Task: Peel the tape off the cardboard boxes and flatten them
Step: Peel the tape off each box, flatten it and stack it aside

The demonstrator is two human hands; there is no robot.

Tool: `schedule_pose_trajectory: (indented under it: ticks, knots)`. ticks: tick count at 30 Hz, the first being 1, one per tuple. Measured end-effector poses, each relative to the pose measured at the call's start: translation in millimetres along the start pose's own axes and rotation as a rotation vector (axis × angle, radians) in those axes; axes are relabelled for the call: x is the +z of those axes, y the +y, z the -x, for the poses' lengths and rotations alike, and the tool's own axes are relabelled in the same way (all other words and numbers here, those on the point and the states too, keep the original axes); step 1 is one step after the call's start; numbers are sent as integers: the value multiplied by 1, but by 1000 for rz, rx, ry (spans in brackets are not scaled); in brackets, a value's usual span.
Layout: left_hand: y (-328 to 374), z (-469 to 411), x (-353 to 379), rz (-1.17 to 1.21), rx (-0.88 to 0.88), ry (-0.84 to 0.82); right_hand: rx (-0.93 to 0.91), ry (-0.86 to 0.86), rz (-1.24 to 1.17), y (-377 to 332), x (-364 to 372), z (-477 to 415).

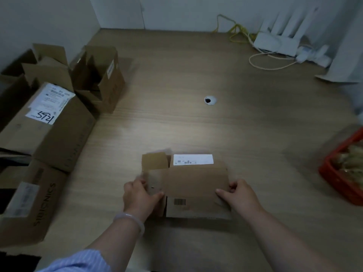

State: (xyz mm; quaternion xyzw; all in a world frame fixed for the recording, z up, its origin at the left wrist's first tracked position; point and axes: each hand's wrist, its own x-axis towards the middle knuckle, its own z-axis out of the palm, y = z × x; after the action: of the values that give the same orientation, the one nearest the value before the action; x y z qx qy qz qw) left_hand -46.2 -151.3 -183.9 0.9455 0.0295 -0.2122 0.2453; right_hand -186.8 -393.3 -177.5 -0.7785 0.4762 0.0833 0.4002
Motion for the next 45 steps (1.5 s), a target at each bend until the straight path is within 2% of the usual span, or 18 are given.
schedule_pose_trajectory:
  ticks: [6,12,15,19,27,30,36,40,45]
  knots:
    - [-8,3,-1,-146,-6,-71,83,79,-87,15,3,50]
    - [-12,22,7,-35,77,-230,184,254,-248,50,7,110]
    - [-2,44,13,79,172,-295,222,369,-330,72,-2,140]
    - [37,89,22,112,366,-414,257,552,-444,107,-32,190]
    - [121,246,62,63,716,-555,373,866,-614,214,-101,305]
    - [143,329,92,83,816,-640,437,957,-660,275,-130,353]
    - [157,490,174,-34,1067,-714,532,1115,-667,406,-195,458]
    - [161,578,224,-29,1089,-818,588,1156,-662,482,-231,505]
    - [187,633,275,-56,1081,-857,622,1125,-671,552,-272,515]
